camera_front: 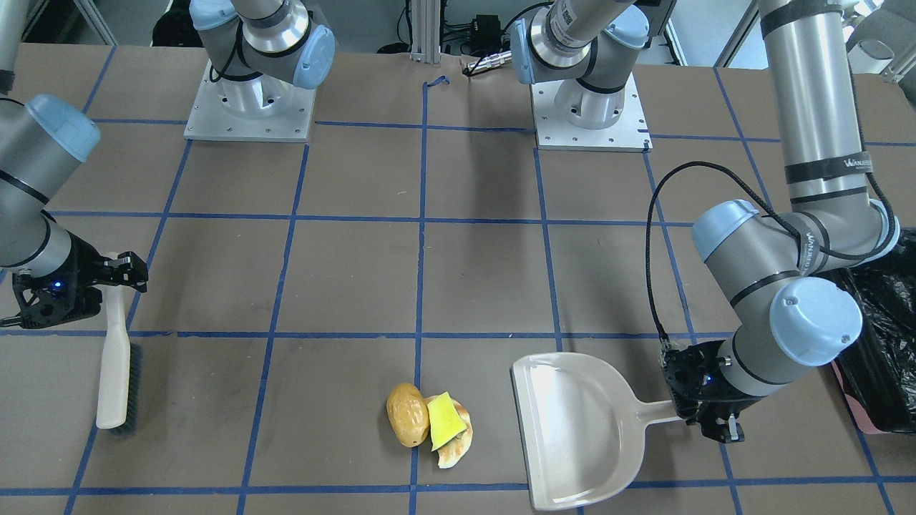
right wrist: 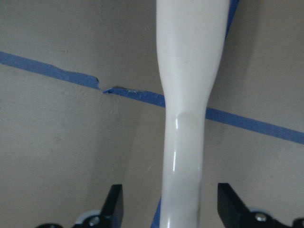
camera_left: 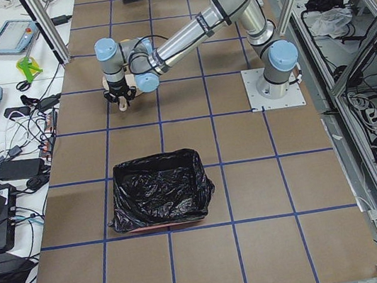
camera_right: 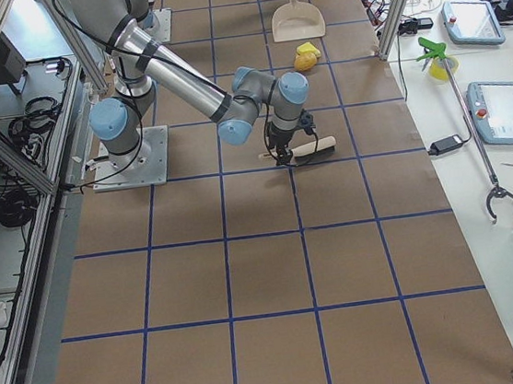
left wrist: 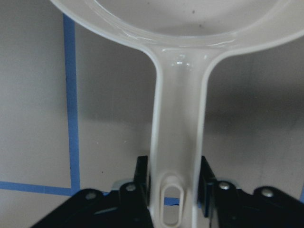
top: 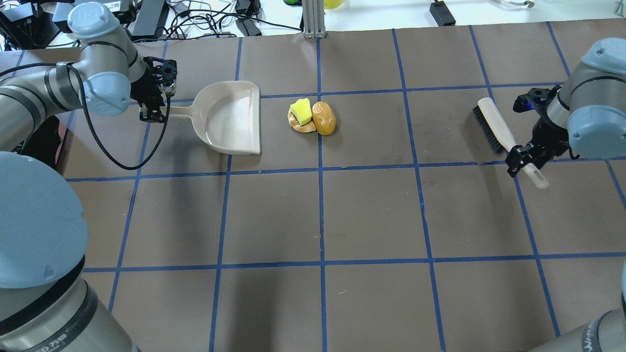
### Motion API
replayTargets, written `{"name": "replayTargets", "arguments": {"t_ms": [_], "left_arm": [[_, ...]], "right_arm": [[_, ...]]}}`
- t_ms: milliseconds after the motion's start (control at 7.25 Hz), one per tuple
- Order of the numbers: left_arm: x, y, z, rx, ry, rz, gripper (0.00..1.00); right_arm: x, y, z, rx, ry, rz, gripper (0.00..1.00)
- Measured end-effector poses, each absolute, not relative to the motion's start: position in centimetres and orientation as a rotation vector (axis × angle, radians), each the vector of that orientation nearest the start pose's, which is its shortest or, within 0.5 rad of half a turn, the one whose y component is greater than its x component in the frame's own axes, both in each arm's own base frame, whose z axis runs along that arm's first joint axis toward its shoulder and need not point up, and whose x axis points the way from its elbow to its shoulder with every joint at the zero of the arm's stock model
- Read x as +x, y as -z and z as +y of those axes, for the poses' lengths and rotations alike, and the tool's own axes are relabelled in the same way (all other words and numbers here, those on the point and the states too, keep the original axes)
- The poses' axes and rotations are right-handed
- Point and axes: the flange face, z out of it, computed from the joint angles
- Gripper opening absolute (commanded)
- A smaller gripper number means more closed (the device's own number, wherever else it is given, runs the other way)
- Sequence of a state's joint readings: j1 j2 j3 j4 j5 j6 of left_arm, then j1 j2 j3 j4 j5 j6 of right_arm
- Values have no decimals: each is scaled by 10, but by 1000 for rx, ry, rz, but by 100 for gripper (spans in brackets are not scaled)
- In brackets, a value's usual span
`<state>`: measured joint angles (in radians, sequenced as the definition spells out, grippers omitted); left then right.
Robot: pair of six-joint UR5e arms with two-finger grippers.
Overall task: Sweep and dump trash into bin
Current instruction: 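Close the left gripper on the dustpan handle while the right gripper grasps the brush handle, then carry the brush with the right gripper toward the items beside the dustpan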
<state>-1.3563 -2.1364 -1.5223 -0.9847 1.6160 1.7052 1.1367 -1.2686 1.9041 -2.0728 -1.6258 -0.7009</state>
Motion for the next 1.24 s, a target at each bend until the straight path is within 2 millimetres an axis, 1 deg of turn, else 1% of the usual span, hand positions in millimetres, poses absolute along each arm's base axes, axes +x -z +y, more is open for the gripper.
{"name": "replayTargets", "arguments": {"t_ms": [138, 414, 690, 828, 966, 1103, 1241], "left_arm": [[12, -235, -687, 2080, 1, 2241, 18], [0, -237, -688, 2091, 0, 2226, 12], [0, -237, -687, 2083, -43, 2207, 12], [0, -237, -687, 2078, -61, 2199, 12], [0, -237, -687, 2075, -70, 2196, 12], [0, -237, -687, 2074, -73, 2194, 12], [1, -238, -687, 2074, -74, 2193, 12]], "right_arm": [[-106, -224, -533, -417, -220, 3081, 0], [-107, -225, -533, -418, -223, 3089, 0], [-109, -229, -534, -415, -243, 3105, 0], [-109, -237, -536, -366, -244, 3113, 0], [-104, -250, -543, -279, -237, 3117, 0], [-89, -262, -553, -215, -220, 3113, 0], [-59, -269, -563, -168, -203, 3112, 0]]}}
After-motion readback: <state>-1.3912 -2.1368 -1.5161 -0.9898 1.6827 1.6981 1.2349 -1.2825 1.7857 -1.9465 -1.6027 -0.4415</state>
